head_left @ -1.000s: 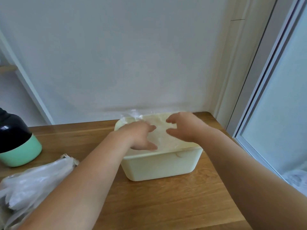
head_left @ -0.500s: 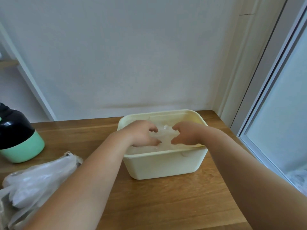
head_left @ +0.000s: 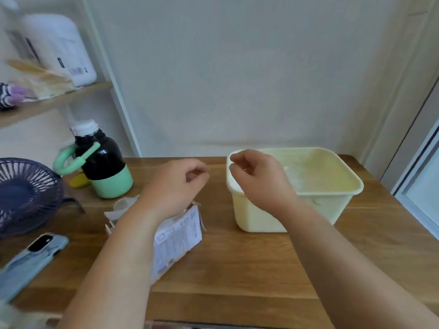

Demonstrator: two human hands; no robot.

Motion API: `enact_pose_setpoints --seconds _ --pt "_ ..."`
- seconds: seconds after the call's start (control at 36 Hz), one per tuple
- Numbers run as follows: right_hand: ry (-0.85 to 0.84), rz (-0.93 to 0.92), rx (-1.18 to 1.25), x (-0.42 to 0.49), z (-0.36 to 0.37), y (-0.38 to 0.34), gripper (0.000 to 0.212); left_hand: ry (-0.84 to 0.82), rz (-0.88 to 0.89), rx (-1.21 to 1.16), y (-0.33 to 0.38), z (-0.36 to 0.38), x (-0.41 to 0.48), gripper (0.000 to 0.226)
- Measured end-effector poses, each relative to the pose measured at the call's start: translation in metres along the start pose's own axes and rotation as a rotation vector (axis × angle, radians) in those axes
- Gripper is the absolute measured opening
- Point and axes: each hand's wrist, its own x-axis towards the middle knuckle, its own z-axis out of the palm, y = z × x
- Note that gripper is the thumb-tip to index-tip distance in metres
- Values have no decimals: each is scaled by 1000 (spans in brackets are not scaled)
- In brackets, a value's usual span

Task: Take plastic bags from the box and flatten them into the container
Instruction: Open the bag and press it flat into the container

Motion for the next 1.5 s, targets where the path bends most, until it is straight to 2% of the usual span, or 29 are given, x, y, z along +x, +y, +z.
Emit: enact_pose_setpoints --seconds 0.14,0.22,0.39,0.47,0.56,0.72,0.81,0.86,0.92,1.06,1.19,1.31,1.36,1.44,1.5 --pt "-114 -46 3 -14 52 -7 24 67 -109 148 -31 -22 -27 26" --pt "-193 -53 -16 -17 71 -12 35 31 -175 195 -44 -31 -40 30" --pt "-387 -101 -127 -16 98 -17 42 -29 -209 219 -56 -31 -52 30" --pt "-384 -124 -159 -18 101 -13 41 18 -178 301 -60 -28 -52 26" --pt "-375 -130 -138 -18 102 -10 40 -32 -173 350 -61 -27 -52 20" --pt "-339 -16 64 -17 100 0 37 -114 -190 487 -58 -23 -50 23" --pt "-334 -8 139 -15 97 1 34 -75 -115 530 -58 -20 -47 25" --pt "-331 -3 216 -16 94 2 33 -52 -53 445 -58 -19 -45 24" --pt "-325 6 287 -18 94 3 41 -78 -16 397 -59 -16 -42 24" --pt "-319 24 330 -18 94 2 43 -51 -14 450 -64 -10 -42 21" --pt "-306 -15 121 -19 92 -4 26 53 -77 79 -62 -12 -42 9" --pt "-299 -146 -104 -17 95 -8 24 147 -57 -78 -60 -12 -43 10" --pt "-317 -184 -112 -16 97 -9 18 188 -17 -157 -62 -12 -45 15" --pt "-329 -146 -55 -14 97 -9 30 186 14 -210 -64 -12 -47 17" --pt "-349 -69 22 -13 94 -12 20 131 -26 -271 -67 -14 -48 19"
